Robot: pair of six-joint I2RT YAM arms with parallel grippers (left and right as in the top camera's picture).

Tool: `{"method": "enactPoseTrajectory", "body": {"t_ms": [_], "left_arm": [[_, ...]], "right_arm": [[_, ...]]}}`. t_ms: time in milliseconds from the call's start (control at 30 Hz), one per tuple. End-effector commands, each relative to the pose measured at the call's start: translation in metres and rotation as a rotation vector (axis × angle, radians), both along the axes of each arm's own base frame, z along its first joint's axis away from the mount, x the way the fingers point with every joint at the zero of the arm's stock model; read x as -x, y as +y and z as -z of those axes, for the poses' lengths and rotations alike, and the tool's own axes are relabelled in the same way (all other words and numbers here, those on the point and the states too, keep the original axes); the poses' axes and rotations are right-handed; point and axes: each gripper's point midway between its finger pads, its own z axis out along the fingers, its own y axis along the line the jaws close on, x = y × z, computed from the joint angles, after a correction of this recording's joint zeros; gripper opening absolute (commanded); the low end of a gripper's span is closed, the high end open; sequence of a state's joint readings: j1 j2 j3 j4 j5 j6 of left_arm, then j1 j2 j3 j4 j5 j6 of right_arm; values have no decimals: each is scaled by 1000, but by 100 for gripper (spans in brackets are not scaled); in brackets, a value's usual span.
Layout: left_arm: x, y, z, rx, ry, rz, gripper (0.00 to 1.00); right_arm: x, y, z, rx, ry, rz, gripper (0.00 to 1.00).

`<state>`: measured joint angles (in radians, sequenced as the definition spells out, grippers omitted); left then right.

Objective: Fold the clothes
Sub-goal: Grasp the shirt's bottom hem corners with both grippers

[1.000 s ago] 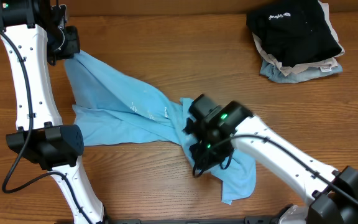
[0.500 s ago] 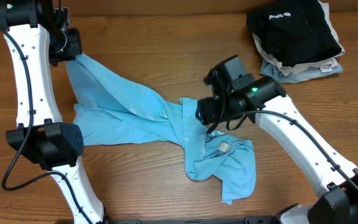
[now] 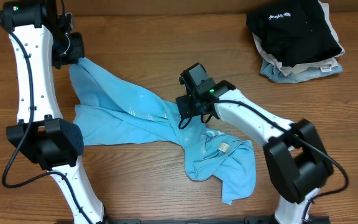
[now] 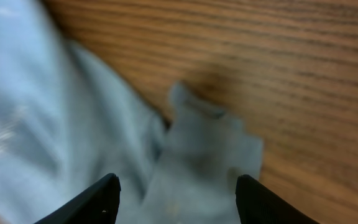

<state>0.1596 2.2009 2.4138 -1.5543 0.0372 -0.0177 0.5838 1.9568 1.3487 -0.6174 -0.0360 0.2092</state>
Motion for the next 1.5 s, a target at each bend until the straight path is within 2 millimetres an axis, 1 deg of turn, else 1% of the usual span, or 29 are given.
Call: {"method": "enactPoseTrajectory", "body": {"t_ms": [0,100,233,333,433,500,633,767,933,1000,1033,1100,1133,1200,1267,1367,1467], "left_arm": [[2,3,-11,-1,-29,6,4],[2,3,-11,-1,-29,6,4],[2,3,-11,-2,-32,6,4],[1,3,-11,-2,-32,6,4],[2,3,-11,-2,-32,6,4],[2,3,-11,-2,-32,6,4],[1,3,-11,-2,-32,6,4],[2,3,-11,-2,-32,6,4],[1,3,-11,-3,-33,6,4],[1,4,-11,-5,-35,6,4],[0,4,-12,-6,-37,6,4],[0,4,-12,-7,-40,6,4],[-1,4,-12,-7,-42,7,4],[-1,4,-12,-8,-42,9,4],[-1,4,-12,-8,-41,9,4],[0,5,-12,-8,-41,8,4],[1,10,-12,-8,-38,-5,4]], "right_arm": [[-13,-9,12,61,-44,42,63],[-16,-12,25,97,-47,50,63],[-22,-17,26,125,-75,67,61],[-27,-20,24,144,-105,82,55],[-30,-25,25,169,-119,96,46],[-31,-34,25,198,-123,135,41],[-30,-45,27,209,-97,176,39],[-29,-56,31,192,-52,213,39],[-23,-54,34,111,30,205,38],[-22,-52,34,84,51,202,32],[-22,-52,33,74,61,203,27],[-24,-54,27,62,72,208,17],[-26,-55,23,60,72,212,13],[-30,-59,10,56,65,226,8],[-36,-64,-8,46,51,241,5],[-46,-74,-39,26,20,270,5],[-51,-88,-68,12,-8,294,4]]}}
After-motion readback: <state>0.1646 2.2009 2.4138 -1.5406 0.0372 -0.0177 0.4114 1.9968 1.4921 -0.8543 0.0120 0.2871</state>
